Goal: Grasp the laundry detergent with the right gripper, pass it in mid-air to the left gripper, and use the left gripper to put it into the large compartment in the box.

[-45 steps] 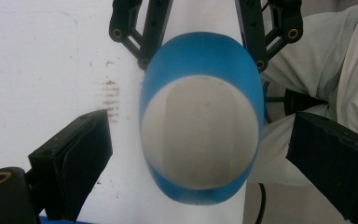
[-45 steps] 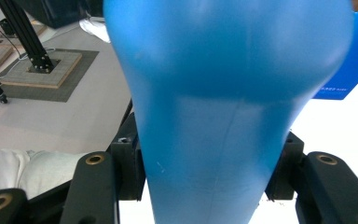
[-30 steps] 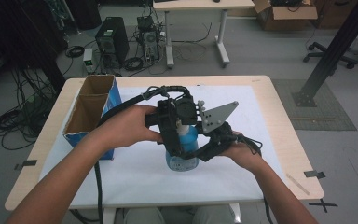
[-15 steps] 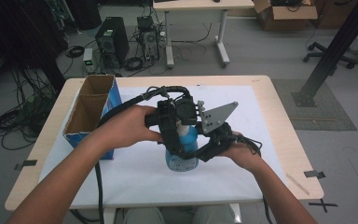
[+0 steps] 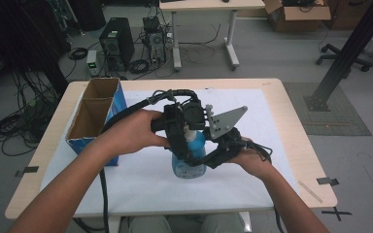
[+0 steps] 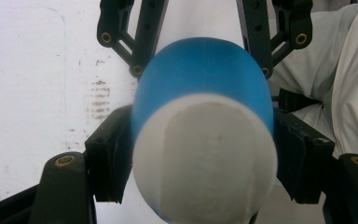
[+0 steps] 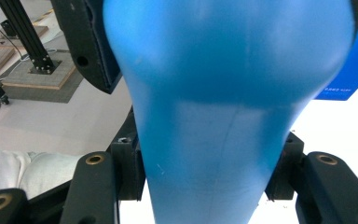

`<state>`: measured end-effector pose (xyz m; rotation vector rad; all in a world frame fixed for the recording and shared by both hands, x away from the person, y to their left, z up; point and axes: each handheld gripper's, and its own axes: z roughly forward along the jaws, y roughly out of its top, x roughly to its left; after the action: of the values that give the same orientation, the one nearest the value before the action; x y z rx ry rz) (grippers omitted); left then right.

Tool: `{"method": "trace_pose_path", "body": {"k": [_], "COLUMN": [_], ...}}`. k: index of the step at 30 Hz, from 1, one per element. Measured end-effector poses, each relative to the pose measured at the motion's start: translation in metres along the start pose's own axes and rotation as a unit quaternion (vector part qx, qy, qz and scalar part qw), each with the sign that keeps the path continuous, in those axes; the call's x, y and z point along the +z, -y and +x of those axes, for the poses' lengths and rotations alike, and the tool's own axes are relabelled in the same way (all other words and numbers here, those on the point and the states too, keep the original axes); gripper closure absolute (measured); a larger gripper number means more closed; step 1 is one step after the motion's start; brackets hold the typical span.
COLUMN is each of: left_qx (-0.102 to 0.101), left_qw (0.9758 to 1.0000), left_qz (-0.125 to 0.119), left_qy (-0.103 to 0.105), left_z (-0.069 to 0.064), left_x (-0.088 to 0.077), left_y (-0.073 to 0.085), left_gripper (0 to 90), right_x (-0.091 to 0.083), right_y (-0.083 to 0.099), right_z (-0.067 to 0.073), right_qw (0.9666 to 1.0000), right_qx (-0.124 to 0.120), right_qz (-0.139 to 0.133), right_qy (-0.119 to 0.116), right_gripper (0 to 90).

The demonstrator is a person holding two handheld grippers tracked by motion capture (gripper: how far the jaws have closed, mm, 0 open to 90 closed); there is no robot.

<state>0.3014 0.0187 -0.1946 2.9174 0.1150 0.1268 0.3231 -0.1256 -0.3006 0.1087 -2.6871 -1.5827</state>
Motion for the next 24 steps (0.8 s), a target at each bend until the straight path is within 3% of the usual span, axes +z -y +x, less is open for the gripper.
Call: {"method": "trace_pose_path", "body": {"k": [12, 24], "left_qx": [0.001, 0.002], "left_qw": [1.0, 1.0], "left_qz": [0.0, -0.001], "left_qy": [0.0, -0.007], "left_z": [-0.0001, -0.0013], "left_x": [0.0013, -0.0003], "left_y": [-0.0004, -0.0014], "left_gripper": [37.1, 37.9], "right_x": [0.0014, 0.0009], "right_y": [0.002, 0.0019], "right_z": [0.0008, 0.0007], "right_qw": [1.0, 1.0], "right_qx": [0.0, -0.003], "right_qz": [0.001, -0.002], "right_qy": [-0.002, -0.001], "right_gripper": [44.0, 43.8]}}
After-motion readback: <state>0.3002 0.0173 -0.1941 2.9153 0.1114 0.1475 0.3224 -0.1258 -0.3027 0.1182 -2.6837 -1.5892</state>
